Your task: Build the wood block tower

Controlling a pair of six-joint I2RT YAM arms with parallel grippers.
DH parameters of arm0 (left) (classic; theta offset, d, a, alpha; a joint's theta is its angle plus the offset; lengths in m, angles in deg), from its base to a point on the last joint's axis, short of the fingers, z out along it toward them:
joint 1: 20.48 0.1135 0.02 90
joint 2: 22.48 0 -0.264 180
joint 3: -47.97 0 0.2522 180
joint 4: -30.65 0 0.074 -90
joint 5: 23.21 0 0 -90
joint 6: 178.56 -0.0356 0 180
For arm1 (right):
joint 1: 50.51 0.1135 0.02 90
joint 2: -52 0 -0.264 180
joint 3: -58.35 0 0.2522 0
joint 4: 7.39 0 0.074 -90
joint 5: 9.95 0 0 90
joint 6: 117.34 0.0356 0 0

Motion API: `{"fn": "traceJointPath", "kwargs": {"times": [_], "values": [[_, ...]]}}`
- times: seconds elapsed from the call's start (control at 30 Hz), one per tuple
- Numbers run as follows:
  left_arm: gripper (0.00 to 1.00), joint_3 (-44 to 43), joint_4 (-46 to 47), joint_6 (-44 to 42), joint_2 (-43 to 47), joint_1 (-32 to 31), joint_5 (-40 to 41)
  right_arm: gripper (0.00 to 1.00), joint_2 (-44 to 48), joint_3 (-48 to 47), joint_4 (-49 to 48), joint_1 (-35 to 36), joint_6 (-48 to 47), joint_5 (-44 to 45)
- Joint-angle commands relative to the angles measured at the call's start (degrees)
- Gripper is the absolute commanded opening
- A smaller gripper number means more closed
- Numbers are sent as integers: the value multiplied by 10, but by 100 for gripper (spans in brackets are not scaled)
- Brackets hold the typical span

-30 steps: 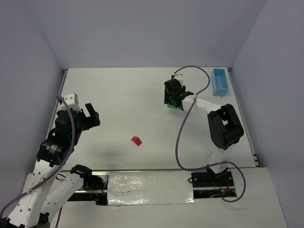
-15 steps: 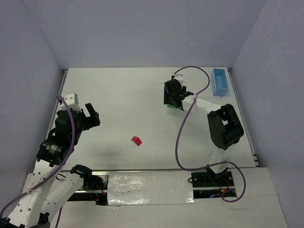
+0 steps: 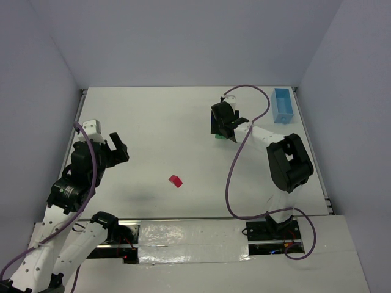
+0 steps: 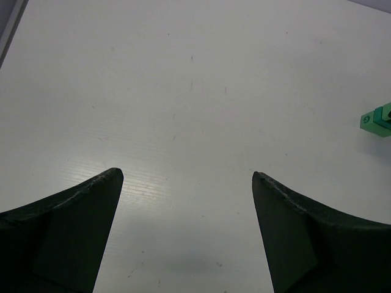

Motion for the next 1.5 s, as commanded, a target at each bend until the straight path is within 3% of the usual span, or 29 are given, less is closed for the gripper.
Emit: {"fn": "traceJointPath", "kwargs": {"times": [0.0, 0.93, 1.0, 1.13, 1.4, 1.47], "values": [[99, 0, 22, -16, -2, 0, -4, 72, 14, -7, -6, -1, -1, 5], [100, 1, 22, -16, -1, 0, -5, 73, 17, -10, -2, -2, 2, -7], [100, 0, 21, -16, -2, 0, -5, 79, 24, -9, -1, -2, 2, -7], [99, 0, 21, -16, 0, 0, -3, 100, 46, -3, -1, -1, 3, -13], [99, 1, 20, -16, -1, 0, -1, 100, 188, 37, -4, 46, -17, -19], [100, 0, 18, -14, -7, 0, 0, 100, 239, 85, -52, 52, -18, -160]]}}
